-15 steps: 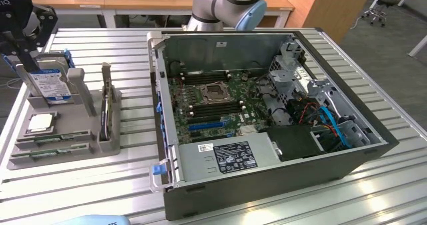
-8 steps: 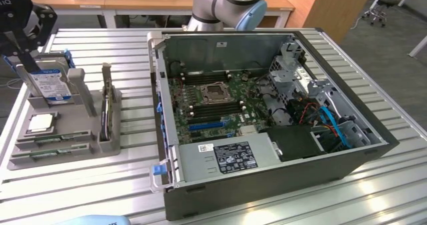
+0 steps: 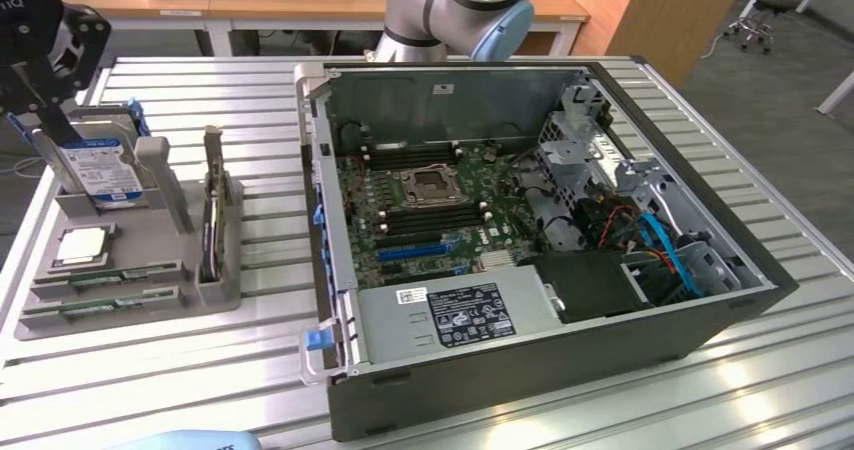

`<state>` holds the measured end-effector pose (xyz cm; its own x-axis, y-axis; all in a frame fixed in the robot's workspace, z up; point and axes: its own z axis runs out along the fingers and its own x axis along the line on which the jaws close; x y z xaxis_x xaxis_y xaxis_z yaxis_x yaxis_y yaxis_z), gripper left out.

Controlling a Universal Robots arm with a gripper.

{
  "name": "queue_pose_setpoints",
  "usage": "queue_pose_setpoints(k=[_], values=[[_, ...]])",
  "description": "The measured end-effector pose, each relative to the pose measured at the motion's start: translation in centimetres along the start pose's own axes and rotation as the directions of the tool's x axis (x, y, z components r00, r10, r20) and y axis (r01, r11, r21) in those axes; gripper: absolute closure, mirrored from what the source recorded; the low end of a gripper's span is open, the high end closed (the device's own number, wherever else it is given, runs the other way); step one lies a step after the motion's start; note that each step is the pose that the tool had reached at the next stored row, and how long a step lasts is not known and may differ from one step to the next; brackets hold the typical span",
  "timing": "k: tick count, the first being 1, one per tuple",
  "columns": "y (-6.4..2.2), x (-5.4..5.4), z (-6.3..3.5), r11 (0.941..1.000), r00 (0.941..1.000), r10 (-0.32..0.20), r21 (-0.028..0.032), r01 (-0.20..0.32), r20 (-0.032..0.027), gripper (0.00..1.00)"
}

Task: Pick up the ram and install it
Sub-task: 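Pick up the ram and move it above insertion slot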

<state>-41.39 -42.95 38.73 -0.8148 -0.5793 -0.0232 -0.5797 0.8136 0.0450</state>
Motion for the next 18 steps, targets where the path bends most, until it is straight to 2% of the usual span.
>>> queue_pose_setpoints(k=[5, 9, 14, 18], values=[[0.00, 0.00, 0.03, 0.9960, 0.9960, -0.090, -0.0023, 0.090, -0.0038, 0.90], [0.00, 0.00, 0.05, 0.9868, 0.9868, -0.162, -0.0043, 0.162, -0.0069, 0.90], [0.00, 0.00, 0.08, 0.9679, 0.9678, -0.251, -0.0072, 0.251, -0.0104, 0.90], [-0.01, 0.00, 0.10, 0.9473, 0.9472, -0.320, -0.0098, 0.320, -0.0131, 0.90]])
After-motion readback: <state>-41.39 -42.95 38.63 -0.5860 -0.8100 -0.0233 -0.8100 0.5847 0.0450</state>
